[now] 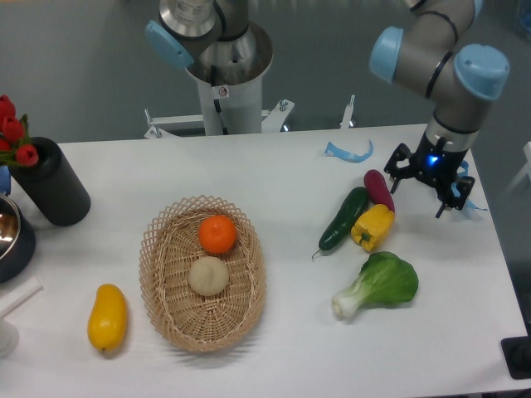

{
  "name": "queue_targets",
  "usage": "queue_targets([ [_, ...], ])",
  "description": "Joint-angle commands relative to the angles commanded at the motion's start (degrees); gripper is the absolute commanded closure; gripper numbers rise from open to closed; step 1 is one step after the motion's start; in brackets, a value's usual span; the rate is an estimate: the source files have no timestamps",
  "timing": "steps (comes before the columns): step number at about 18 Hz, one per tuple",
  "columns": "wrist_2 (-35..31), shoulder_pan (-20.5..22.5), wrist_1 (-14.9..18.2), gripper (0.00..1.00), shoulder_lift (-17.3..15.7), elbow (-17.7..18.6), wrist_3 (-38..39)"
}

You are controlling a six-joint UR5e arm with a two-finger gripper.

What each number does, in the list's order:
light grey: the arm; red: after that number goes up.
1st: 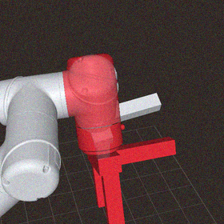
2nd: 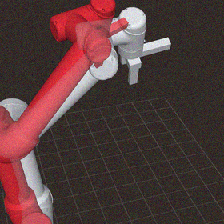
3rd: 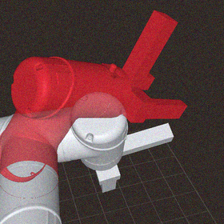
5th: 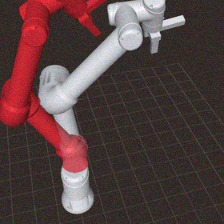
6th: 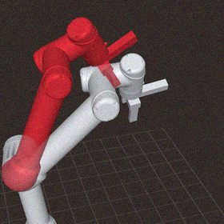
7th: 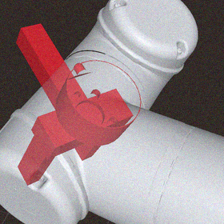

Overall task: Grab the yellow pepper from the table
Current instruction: 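Move the open gripper down toward the yellow bell pepper, then lower the gripper around the yellow pepper and close on it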

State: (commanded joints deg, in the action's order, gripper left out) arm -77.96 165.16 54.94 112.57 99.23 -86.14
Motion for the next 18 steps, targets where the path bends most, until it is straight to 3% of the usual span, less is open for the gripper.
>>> queue_targets([
  [2,0.0,-0.5,-0.3,0.00,0.5,0.9,0.0],
  [5,-0.1,-1.5,-4.5,0.00,1.7,3.3,-0.3],
  [16,-0.1,-1.6,-5.2,0.00,2.2,4.6,-0.8],
  [18,-0.1,-1.5,-5.2,0.06,2.2,4.4,-0.9],
])
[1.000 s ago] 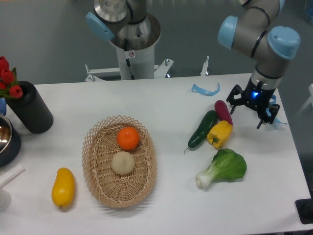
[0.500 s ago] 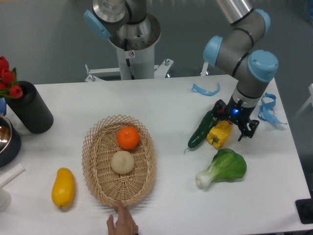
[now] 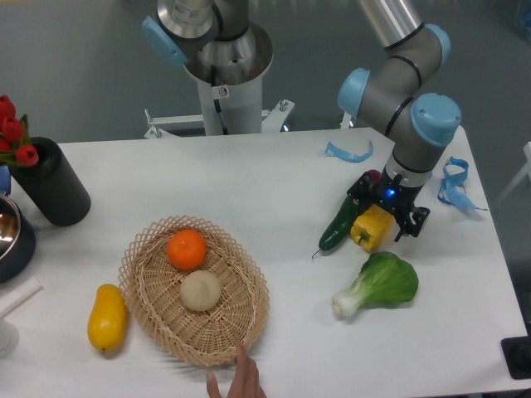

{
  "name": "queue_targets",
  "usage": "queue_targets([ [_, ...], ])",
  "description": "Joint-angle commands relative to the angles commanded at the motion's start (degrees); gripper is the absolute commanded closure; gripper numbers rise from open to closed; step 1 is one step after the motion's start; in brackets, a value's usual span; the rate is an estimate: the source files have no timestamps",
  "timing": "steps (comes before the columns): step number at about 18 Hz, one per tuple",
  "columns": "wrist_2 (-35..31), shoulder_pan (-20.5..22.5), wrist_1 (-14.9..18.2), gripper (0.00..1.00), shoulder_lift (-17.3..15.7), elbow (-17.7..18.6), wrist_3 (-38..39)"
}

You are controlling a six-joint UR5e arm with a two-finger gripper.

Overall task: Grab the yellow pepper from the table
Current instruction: 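Lower the gripper around the yellow pepper and close on it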

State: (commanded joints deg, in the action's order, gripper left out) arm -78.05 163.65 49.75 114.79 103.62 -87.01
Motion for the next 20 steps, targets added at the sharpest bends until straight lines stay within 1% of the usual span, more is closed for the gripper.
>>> queue_targets([
  [1,0.0,0.0,0.0,0.08,0.0,-0.1,-0.2],
  [4,0.2,0.7,0.3,0.07,-0.6,-1.0,0.0],
  [6,0.4,1.1,0.4,0.05,-0.9,-1.3,-0.1],
  [9,0.4,0.7,0.4,0.01,-0.9,-0.2,-0.1],
  [13,0.4,0.3,0.3,0.00,-1.0,0.7,0.0],
  [20,0.2,0.1,0.0,0.00,-0.8,0.7,0.1],
])
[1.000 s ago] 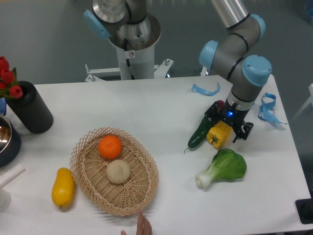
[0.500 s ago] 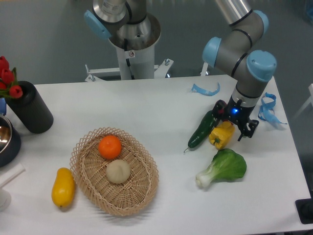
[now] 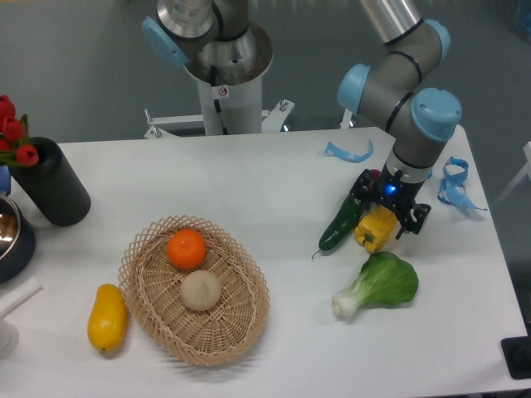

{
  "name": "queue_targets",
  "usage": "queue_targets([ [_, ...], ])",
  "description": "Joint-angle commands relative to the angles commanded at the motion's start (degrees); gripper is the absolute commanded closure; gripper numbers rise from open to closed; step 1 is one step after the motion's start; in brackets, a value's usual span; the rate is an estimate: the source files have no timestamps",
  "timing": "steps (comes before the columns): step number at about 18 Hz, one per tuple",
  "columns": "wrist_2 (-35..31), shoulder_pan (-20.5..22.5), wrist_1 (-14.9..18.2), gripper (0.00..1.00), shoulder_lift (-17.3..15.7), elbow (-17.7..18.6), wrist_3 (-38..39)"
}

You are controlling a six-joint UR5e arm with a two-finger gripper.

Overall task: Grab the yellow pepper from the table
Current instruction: 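Lower the gripper around the yellow pepper and close on it, then lift the grasped yellow pepper up and away from the cucumber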

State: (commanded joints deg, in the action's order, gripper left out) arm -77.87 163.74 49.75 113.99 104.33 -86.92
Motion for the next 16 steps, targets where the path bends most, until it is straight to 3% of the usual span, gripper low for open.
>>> queue_targets([
  [7,-0.2,-0.2,-0.3,0.04,0.6,-0.7,-0.2],
  [9,-0.2,-0.1,-0.7,0.39,0.5,-0.5,-0.1],
  [12,-0.2,-0.1,-0.7,0.48,0.5,-0.5,-0.1],
  [14,-0.1,0.0,-0.6,0.60,0.4,-0.6,0.0],
  [16,-0.1,0.1,-0.6,0.63,0.4,-0.7,0.0],
])
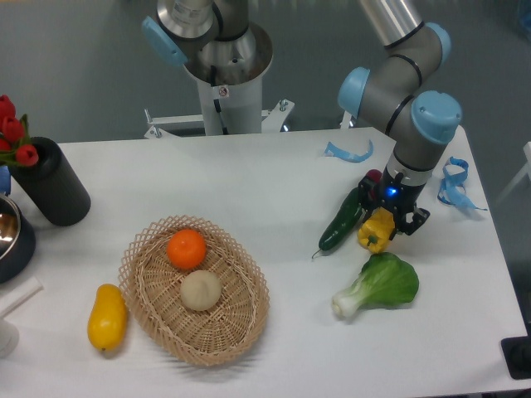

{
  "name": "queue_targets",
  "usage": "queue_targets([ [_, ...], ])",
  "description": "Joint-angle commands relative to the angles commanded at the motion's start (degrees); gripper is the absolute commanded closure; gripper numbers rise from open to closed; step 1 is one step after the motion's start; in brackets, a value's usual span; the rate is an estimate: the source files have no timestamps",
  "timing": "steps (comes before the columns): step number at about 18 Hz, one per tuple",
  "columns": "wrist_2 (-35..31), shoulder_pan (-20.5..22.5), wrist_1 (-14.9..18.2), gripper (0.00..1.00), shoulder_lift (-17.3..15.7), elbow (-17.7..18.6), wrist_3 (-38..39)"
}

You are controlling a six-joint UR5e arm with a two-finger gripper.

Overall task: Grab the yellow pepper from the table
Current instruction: 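Lift the grasped yellow pepper up and away from the cucumber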

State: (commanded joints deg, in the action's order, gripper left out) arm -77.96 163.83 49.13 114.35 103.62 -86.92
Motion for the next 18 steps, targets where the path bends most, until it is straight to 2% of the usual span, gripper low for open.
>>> queue_targets([
  [4,0.1,0.4,0.4,0.63,-0.8,-1.6,-0.2],
  [7,0.0,0.4,1.0,0.63,-3.2,-5.3,0.1],
  [11,0.2,0.7,1.8,0.63,-4.9,-11.0,0.1],
  [13,0.2,0.8,6.6,0.64,-5.5,-15.1,-0.3],
  [16,0.1,0.9,18.1,0.64,-5.6,-22.5,-1.7],
  [18,0.0,1.0,23.6,0.64,-5.6,-26.0,-1.8],
])
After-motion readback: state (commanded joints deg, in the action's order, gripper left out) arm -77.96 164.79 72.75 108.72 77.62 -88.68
